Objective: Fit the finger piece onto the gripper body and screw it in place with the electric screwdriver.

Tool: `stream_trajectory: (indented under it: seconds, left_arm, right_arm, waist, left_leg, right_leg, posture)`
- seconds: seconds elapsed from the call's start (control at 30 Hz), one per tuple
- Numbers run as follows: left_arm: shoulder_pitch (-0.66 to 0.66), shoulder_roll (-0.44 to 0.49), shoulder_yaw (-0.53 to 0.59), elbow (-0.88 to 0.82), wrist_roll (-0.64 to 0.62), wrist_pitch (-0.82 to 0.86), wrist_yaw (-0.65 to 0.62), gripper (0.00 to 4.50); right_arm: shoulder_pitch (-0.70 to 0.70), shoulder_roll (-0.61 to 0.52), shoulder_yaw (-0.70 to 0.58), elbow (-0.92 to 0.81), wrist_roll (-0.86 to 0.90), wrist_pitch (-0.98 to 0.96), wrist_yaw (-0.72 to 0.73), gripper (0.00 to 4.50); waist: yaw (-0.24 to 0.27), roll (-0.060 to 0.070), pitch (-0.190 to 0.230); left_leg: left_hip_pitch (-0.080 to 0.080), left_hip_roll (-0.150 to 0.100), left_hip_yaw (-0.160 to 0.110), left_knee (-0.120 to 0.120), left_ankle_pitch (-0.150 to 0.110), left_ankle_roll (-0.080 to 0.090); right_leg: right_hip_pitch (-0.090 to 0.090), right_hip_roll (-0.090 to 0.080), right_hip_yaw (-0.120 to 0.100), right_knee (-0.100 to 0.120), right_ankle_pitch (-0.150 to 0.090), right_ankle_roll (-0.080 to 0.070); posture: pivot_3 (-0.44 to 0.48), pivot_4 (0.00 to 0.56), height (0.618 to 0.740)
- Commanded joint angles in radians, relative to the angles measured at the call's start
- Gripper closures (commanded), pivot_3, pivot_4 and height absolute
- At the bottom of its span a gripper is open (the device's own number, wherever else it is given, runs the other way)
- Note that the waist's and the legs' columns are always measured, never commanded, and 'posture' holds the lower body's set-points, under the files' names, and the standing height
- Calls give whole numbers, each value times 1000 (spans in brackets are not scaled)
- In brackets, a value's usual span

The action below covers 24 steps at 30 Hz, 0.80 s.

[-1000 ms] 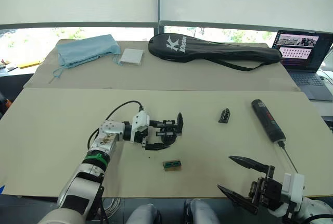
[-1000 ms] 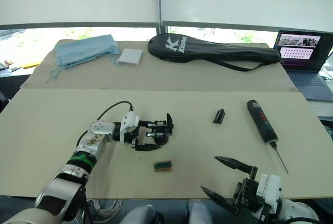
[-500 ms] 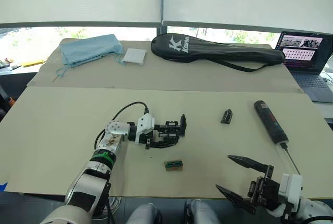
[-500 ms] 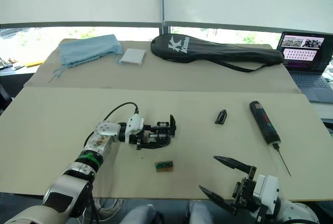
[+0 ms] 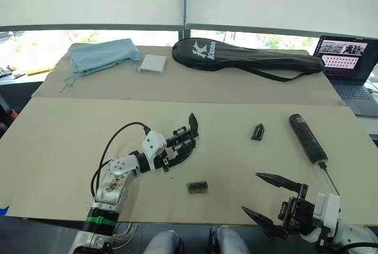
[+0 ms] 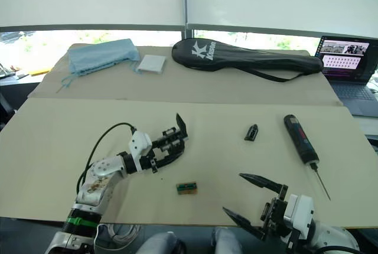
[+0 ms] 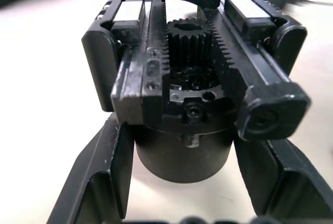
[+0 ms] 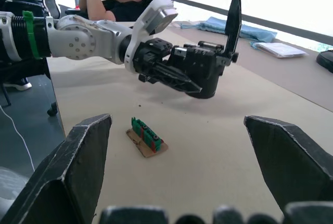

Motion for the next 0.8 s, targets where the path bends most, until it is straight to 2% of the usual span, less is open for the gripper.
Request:
stream_trajectory:
  seconds: [0.03, 0.4, 0.8]
  left_arm:
    - [52, -16, -28, -83, 4, -28, 50, 2233]
    - [80, -54, -111, -22, 93, -132, 148, 2233]
    - [98, -3, -138, -26, 41, -38, 85, 2233]
  right_arm:
    - [-9, -20, -9, -48, 24, 20, -6, 0]
    - [-20, -66, -55, -59, 47, 53, -1, 0]
    - [-26, -50, -34, -88, 31, 66, -35, 0]
  waist:
    - [-4, 0, 0]
    - [-1, 0, 0]
    - [-4, 2, -2]
  left_leg:
    - [0, 0, 0, 0, 0, 0]
    - [0, 0, 0, 0, 0, 0]
    - [1, 0, 0, 0, 0, 0]
  right_leg:
    - [0, 0, 0, 0, 0, 0]
    - [0, 0, 0, 0, 0, 0]
    - [1, 0, 0, 0, 0, 0]
  posture:
    - [0, 150, 740]
    - [0, 150, 740]
    - [0, 150, 740]
